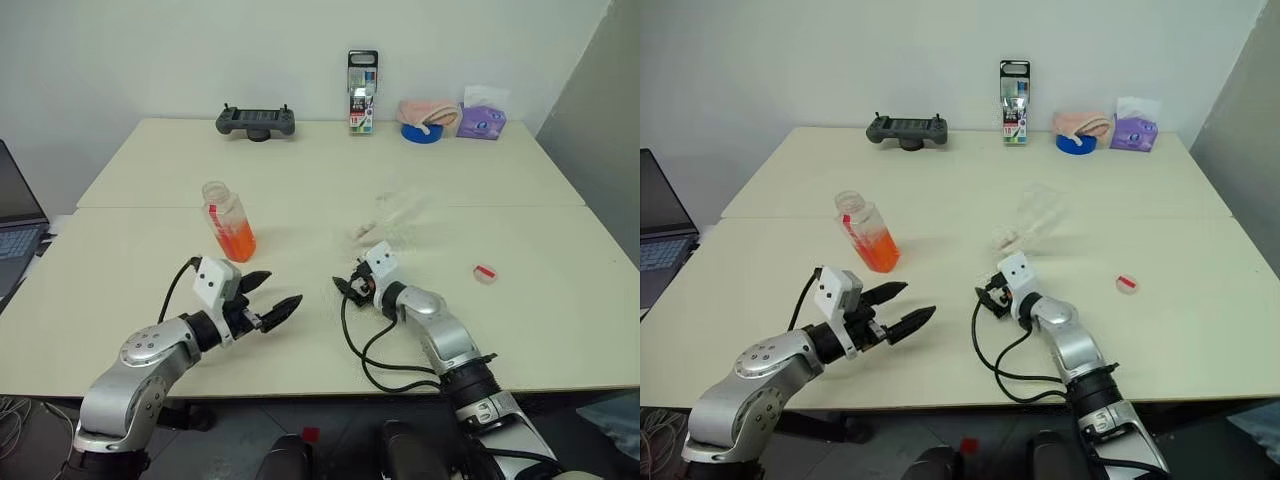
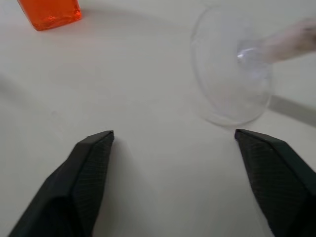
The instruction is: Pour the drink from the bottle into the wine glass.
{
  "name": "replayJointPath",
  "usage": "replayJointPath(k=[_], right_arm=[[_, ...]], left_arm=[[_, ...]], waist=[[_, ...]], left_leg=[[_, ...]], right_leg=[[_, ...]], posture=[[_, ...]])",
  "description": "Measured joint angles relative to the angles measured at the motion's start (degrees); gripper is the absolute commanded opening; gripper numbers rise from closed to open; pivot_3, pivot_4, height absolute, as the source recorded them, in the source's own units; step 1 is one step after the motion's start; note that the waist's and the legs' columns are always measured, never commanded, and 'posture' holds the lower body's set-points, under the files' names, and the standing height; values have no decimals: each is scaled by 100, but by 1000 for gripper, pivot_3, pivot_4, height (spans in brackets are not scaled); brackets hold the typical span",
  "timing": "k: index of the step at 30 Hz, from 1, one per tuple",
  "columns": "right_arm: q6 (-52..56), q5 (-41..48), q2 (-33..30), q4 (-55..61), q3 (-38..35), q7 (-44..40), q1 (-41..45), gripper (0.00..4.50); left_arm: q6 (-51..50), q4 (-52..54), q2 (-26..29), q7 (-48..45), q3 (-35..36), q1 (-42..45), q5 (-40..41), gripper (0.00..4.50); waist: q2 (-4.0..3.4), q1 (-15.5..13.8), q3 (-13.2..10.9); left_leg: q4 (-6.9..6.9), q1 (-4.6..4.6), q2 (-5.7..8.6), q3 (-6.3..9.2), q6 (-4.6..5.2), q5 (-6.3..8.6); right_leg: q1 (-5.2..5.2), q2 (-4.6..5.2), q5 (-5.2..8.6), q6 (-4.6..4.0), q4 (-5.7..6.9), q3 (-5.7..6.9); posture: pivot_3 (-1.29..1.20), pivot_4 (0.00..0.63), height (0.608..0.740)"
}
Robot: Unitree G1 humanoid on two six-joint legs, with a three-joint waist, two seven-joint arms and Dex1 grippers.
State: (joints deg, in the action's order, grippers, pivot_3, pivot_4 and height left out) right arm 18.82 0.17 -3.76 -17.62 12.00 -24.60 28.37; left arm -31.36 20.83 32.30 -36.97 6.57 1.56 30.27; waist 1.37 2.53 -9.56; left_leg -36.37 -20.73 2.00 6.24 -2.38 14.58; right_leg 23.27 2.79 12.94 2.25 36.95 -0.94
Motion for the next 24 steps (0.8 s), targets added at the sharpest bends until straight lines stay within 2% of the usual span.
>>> replayJointPath(k=[7,11,14,16,18,22,24], right_arm=[[366,127,-293,367,-23,-133,-101,4479],[1166,607,-903,1506,-30,-864,-608,4479],[2205,1493,-1190,2539,-277,-1360,-1005,4479],[2733,2031,-985,2996,-737,-1247,-977,4479],[3185,2487,-493,3116,-1358,-756,-730,4479],[3834,3724,1104,2577,-3098,949,187,4479],[3883,4280,1199,2079,-3600,1695,378,4479]], left_arm=[[102,-115,-62,7,49,28,-2,4500],[153,-138,-103,0,56,32,0,4500],[180,-313,-100,-19,72,63,-2,4500],[183,-408,-102,-39,61,128,-2,4500],[209,-461,-102,-84,62,168,-2,4500],[238,-587,-128,-106,46,250,-19,4500],[304,-590,-211,-118,6,318,-22,4500]], waist=[[-2,-75,-3],[-4,-105,-5],[-4,-92,-20],[0,-48,-40],[0,-39,-41],[-6,-63,-47],[-8,-95,-47]], left_leg=[[0,-8,9,7,0,0],[3,-16,14,16,-1,1],[8,-18,13,14,0,1],[8,-16,13,10,0,1],[8,-11,10,8,0,1],[21,-14,-48,15,-2,1],[29,-17,-47,11,-3,1]], right_leg=[[1,8,1,3,-5,3],[0,31,12,21,-9,8],[2,36,15,27,-11,4],[9,30,9,22,-6,0],[9,20,8,19,0,6],[16,-8,6,13,-2,13],[18,-8,7,8,-11,12]], posture=[[0,150,740],[0,150,740],[0,150,740],[0,150,740],[0,150,740],[0,150,740],[0,150,740]])
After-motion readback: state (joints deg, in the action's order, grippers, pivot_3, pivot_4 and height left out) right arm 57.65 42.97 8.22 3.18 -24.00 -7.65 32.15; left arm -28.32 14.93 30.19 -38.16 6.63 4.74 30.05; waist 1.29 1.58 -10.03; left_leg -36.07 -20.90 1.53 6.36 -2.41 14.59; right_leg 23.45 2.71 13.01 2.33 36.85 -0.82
